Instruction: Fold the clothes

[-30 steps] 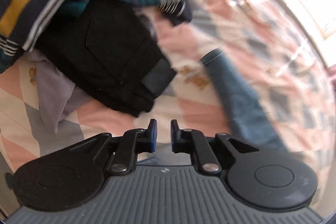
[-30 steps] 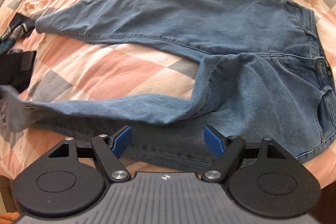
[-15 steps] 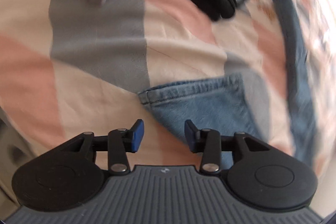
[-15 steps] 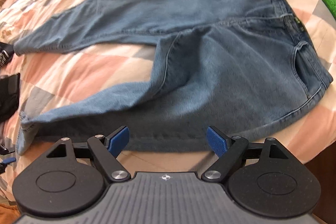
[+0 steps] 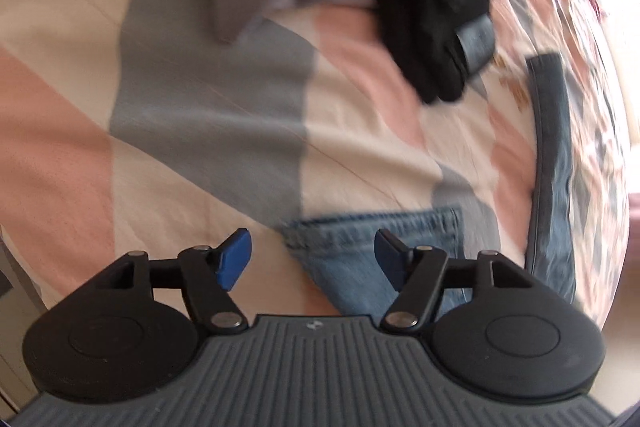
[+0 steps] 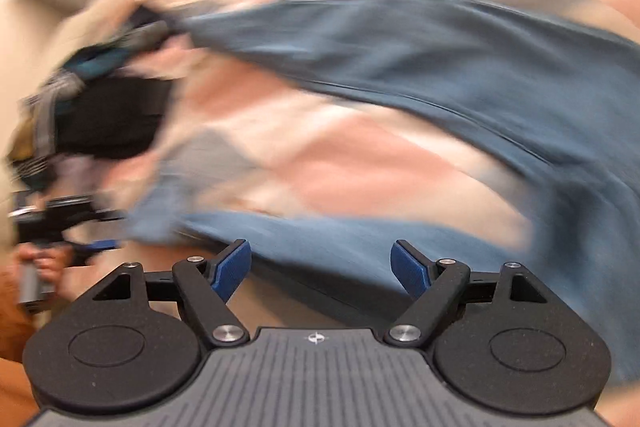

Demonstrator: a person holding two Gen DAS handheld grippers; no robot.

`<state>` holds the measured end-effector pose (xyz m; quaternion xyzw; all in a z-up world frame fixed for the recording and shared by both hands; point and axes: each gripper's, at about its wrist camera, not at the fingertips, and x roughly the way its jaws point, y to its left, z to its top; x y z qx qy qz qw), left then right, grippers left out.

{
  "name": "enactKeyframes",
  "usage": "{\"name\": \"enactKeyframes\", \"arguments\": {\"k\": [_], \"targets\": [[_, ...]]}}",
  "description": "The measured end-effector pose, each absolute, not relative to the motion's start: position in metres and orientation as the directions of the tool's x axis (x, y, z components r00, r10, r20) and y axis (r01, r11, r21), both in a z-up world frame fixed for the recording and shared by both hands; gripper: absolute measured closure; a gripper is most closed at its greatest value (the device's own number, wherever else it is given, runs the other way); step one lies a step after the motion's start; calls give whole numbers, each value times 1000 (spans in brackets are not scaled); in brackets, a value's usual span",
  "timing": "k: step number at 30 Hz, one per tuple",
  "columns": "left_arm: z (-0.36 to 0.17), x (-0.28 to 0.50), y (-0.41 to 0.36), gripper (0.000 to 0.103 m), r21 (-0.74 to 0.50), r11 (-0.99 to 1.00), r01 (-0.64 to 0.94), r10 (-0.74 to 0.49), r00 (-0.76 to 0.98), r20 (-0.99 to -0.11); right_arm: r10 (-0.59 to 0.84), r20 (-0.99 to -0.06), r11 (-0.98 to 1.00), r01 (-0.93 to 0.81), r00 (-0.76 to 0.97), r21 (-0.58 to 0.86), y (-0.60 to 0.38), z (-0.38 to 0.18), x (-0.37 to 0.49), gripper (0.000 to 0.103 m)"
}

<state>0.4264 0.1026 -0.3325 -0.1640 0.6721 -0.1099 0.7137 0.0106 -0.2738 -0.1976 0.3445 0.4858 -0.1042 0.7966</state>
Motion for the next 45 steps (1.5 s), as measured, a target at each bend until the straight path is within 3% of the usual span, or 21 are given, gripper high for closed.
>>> {"name": "enactKeyframes", "arguments": {"k": [8, 9, 11, 12, 13, 14, 20, 22, 23, 24, 25, 26, 27, 28, 33, 37, 39, 40, 41, 44, 45], "targets": [[-364, 431, 101, 39, -449, 887, -107, -441, 86, -893, 470, -798, 789, 225, 378, 572, -231, -253, 188, 24], [-366, 429, 101, 48, -456, 883, -114, -448, 91, -890, 491, -799, 782, 228, 347, 580, -226, -265, 206, 24], [-369, 426, 101, 80, -478, 869, -131, -469, 91, -878, 532, -798, 764, 246, 283, 597, -216, -291, 234, 25], [-366, 425, 102, 88, -479, 868, -133, -472, 86, -878, 544, -795, 764, 234, 266, 601, -211, -295, 241, 43], [-358, 422, 104, 88, -483, 867, -122, -476, 87, -875, 554, -793, 767, 213, 254, 605, -206, -296, 246, 92], [-345, 419, 107, 89, -488, 866, -109, -478, 108, -872, 563, -790, 770, 192, 242, 608, -201, -297, 251, 98], [-242, 404, 136, 87, -575, 815, -72, -547, 234, -804, 552, -789, 832, -124, 271, 540, -186, -233, 294, 99], [-218, 412, 143, 73, -557, 827, -76, -515, 296, -805, 545, -786, 837, -243, 292, 490, -183, -206, 310, 99], [-214, 419, 142, 61, -507, 858, -80, -460, 315, -830, 535, -797, 839, -287, 281, 462, -178, -203, 324, 99], [-218, 426, 140, 59, -427, 900, -84, -381, 320, -867, 503, -823, 852, -312, 264, 421, -170, -208, 337, 97], [-221, 433, 138, 61, -346, 934, -87, -302, 323, -897, 439, -855, 883, -307, 276, 354, -162, -214, 347, 80], [-229, 438, 136, 61, -299, 950, -85, -261, 302, -917, 362, -883, 916, -290, 298, 277, -155, -222, 354, 58], [-237, 442, 134, 61, -255, 963, -82, -223, 281, -933, 281, -903, 946, -252, 324, 204, -149, -227, 361, 24], [-246, 441, 133, 61, -274, 959, -76, -247, 253, -935, 246, -901, 962, -205, 358, 181, -150, -229, 361, 13], [-299, 424, 114, 56, -384, 917, -111, -372, 117, -921, 423, -804, 860, 94, 417, 502, -212, -239, 303, 14], [-340, 410, 98, 56, -382, 906, -180, -372, 88, -924, 391, -827, 702, 450, 403, 552, -275, -274, 197, 15], [-357, 411, 91, 48, -366, 910, -194, -355, 91, -931, 358, -842, 583, 608, 403, 539, -301, -286, 128, 15], [-364, 412, 84, 49, -327, 928, -178, -317, 80, -945, 333, -853, 520, 676, 402, 522, -313, -290, 94, 15], [-366, 412, 77, 51, -301, 942, -148, -291, 83, -953, 303, -865, 457, 736, 399, 500, -321, -292, 58, 15], [-358, 406, 56, 87, -230, 973, -12, -226, 137, -964, 195, -896, 240, 866, 399, 438, -341, -292, -50, 17], [-356, 404, 51, 87, -204, 979, 19, -204, 145, -968, 154, -904, 159, 893, 399, 421, -346, -291, -86, 19]]}}
